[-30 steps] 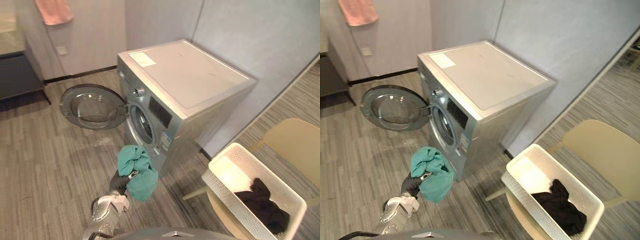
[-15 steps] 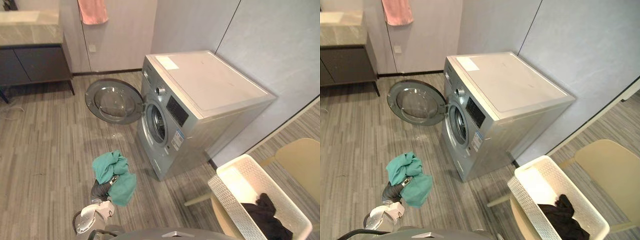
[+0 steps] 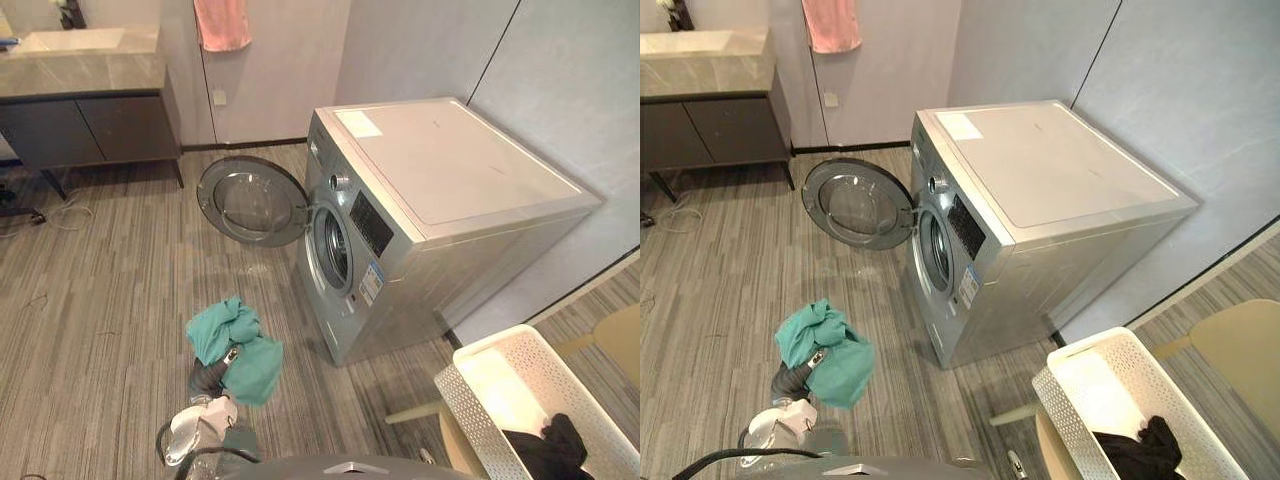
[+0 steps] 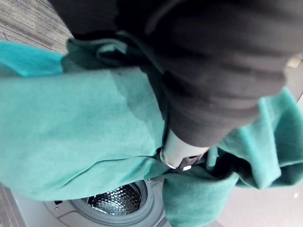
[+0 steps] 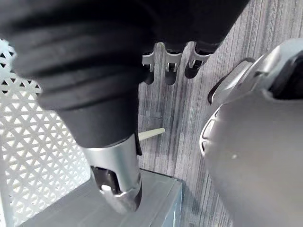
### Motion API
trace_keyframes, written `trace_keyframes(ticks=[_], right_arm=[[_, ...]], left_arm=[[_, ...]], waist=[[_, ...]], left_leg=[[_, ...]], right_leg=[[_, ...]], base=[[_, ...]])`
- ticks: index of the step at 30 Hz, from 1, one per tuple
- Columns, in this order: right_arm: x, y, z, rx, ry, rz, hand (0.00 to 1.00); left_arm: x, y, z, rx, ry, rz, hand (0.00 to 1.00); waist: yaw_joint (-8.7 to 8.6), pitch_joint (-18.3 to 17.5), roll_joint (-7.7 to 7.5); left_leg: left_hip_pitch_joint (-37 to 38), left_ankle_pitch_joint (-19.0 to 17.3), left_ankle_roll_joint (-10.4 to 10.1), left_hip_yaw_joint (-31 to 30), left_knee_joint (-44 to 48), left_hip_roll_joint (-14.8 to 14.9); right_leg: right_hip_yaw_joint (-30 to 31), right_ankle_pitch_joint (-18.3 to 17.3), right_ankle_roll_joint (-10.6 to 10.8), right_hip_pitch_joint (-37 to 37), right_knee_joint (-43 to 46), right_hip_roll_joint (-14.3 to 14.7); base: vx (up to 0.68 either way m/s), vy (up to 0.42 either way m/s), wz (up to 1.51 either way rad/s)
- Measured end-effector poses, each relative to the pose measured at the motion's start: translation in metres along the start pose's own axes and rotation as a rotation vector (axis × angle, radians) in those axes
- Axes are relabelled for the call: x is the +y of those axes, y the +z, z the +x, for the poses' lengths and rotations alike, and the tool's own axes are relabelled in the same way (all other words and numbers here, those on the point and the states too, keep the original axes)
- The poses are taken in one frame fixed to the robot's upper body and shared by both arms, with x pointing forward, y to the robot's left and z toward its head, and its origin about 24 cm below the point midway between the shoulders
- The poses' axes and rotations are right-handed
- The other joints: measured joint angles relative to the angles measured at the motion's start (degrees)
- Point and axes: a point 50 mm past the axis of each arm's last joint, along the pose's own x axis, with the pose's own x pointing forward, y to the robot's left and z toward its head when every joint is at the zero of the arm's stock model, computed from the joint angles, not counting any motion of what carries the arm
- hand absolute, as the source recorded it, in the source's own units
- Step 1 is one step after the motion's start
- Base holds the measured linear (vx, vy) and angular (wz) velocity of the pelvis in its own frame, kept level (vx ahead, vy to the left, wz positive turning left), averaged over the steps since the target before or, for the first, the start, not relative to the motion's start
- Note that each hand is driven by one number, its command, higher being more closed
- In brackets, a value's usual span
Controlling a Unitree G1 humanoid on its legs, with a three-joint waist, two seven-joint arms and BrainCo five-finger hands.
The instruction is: Pick up the laundry basket with both hands and put the clothes into the washing machine.
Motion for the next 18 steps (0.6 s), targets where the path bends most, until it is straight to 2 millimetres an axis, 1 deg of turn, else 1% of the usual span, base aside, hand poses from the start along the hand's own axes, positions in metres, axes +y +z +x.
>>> trace_keyframes(ticks=[1,2,3,4,5,6,7,8,9,10,11,12,13,14,15,16,17,18], right_arm=[[0.005,-0.001,0.000,0.000,0.016,-0.031,0.00],[0.007,0.001,0.000,-0.008,0.026,-0.045,0.00],[0.013,0.004,0.000,-0.021,0.048,-0.064,0.00],[0.017,0.003,0.000,-0.019,0.059,-0.075,0.00],[0.019,0.002,0.000,-0.017,0.061,-0.081,0.00],[0.018,0.001,-0.001,-0.017,0.047,-0.078,0.00],[0.015,0.002,0.000,-0.018,0.036,-0.077,0.00],[0.004,0.006,0.002,-0.017,-0.007,-0.090,0.00],[0.000,0.000,0.001,0.010,-0.028,-0.087,0.00],[0.002,-0.016,0.000,0.065,-0.041,-0.076,0.00],[0.002,-0.023,-0.001,0.095,-0.048,-0.077,0.00],[0.001,-0.024,-0.001,0.100,-0.055,-0.073,0.00],[-0.001,-0.021,0.001,0.093,-0.070,-0.052,0.00],[-0.003,-0.020,0.001,0.090,-0.078,-0.039,0.00],[-0.003,-0.021,0.001,0.091,-0.079,-0.037,0.00],[-0.005,-0.015,0.002,0.071,-0.084,-0.017,0.00],[-0.005,-0.013,0.002,0.063,-0.086,-0.012,0.00],[-0.004,-0.006,0.003,0.031,-0.078,-0.013,0.00]], left_arm=[[0.004,0.000,-0.002,0.003,0.017,0.000,1.00],[0.005,0.000,-0.002,-0.001,0.024,-0.002,1.00],[0.005,0.000,-0.001,-0.002,0.028,-0.002,1.00],[0.006,0.002,-0.001,-0.005,0.035,-0.003,1.00],[0.007,0.002,-0.001,-0.008,0.038,-0.004,1.00],[0.007,0.000,0.000,0.001,0.044,-0.006,1.00],[0.007,-0.003,-0.001,0.010,0.047,-0.010,1.00],[0.008,-0.013,-0.001,0.047,0.063,-0.024,1.00],[0.013,-0.016,-0.001,0.064,0.078,-0.014,1.00],[0.022,-0.013,0.001,0.062,0.108,0.003,1.00],[0.022,-0.009,0.004,0.053,0.110,0.013,1.00],[0.021,-0.007,0.006,0.047,0.103,0.018,1.00],[0.021,-0.004,0.008,0.041,0.095,0.028,1.00],[0.020,-0.002,0.010,0.040,0.080,0.046,1.00],[0.018,-0.001,0.011,0.039,0.071,0.054,1.00],[0.016,0.001,0.014,0.037,0.048,0.086,1.00],[0.015,0.001,0.014,0.038,0.040,0.098,1.00],[0.013,0.001,0.015,0.044,0.026,0.109,1.00]], waist=[[0.35,-0.65,-1.09],[0.61,-0.70,-1.16],[0.36,-0.60,-1.26],[0.08,-0.72,-2.12],[0.15,-0.65,-2.72],[0.11,-1.28,-3.36],[0.03,-1.85,-3.17],[-0.31,-3.34,-1.56],[-0.71,-3.87,-2.39],[-2.38,-5.12,-5.11],[-2.56,-5.51,-5.73],[-2.43,-5.53,-5.76],[-2.29,-5.59,-5.48],[-2.42,-5.82,-5.07],[-2.47,-5.90,-4.85],[-2.72,-5.85,-3.71],[-2.92,-5.69,-3.06],[-3.22,-5.30,-2.29]], left_leg=[[-0.51,-0.93,1.78,0.68,1.23,0.96],[-0.48,-2.59,2.84,1.48,0.60,1.68],[-0.52,-5.64,3.04,2.13,-3.76,3.14],[0.04,-6.37,3.71,2.71,-11.18,4.54],[0.51,-6.20,3.96,2.72,-14.84,5.01],[0.83,-4.46,3.81,0.87,-23.23,5.12],[0.93,-3.10,4.04,0.21,-26.46,5.00],[1.10,2.26,-1.46,-0.44,-28.51,3.57],[0.35,1.24,-4.82,0.19,-26.52,2.14],[-1.77,-0.95,-4.62,0.16,-23.31,-0.93],[-3.32,-2.01,-4.71,0.12,-20.76,-2.26],[-3.90,-2.55,-4.55,0.23,-19.50,-2.71],[-4.14,-3.79,-3.48,0.63,-17.70,-3.64],[-3.71,-4.81,-2.11,1.70,-17.20,-4.64],[-3.11,-5.29,-1.55,2.25,-17.41,-5.19],[-1.03,-6.12,-0.21,3.60,-19.10,-6.59],[-0.03,-6.35,0.23,4.16,-20.04,-7.04],[2.95,-6.70,1.70,6.05,-22.37,-7.91]], right_leg=[[0.47,0.02,0.12,-0.07,-0.16,-0.61],[0.99,0.21,0.31,-0.40,-0.32,-0.85],[1.91,0.81,0.78,-0.58,-1.37,-1.13],[3.00,1.54,1.73,-0.77,-2.43,-2.23],[3.64,1.74,2.16,-0.78,-2.74,-3.14],[5.25,1.66,3.59,-0.37,-4.28,-5.03],[5.85,1.40,4.41,-0.41,-4.82,-5.63],[9.74,-0.12,6.84,0.35,-6.32,-6.56],[11.90,-0.76,6.88,1.00,-7.59,-7.37],[15.26,0.26,5.74,2.46,-10.27,-8.50],[16.12,3.87,6.24,2.60,-11.31,-9.39],[16.52,6.15,7.20,2.56,-11.69,-9.89],[17.05,10.11,7.95,2.37,-11.70,-10.69],[17.26,13.89,7.94,1.81,-10.70,-11.68],[17.66,15.71,7.69,0.95,-9.17,-12.16],[18.64,20.69,3.98,-2.87,-2.53,-13.10],[18.59,23.38,1.57,-4.77,0.52,-13.42],[18.15,29.82,-3.51,-8.56,5.95,-14.36]], base=[[0.06,0.119,-0.36],[0.10,0.153,-0.43],[0.13,0.186,-0.41],[0.15,0.222,-0.39],[0.24,0.406,-0.42],[0.22,0.417,-0.33],[0.31,0.572,-0.36],[0.24,0.445,-0.21],[0.36,0.503,0.09],[0.38,0.390,0.33],[0.37,0.347,0.35],[0.32,0.346,0.06],[0.34,0.463,-0.05],[0.27,0.378,-0.09],[0.28,0.427,-0.08],[0.17,0.278,-0.09],[0.25,0.425,-0.18],[0.17,0.277,-0.23]])
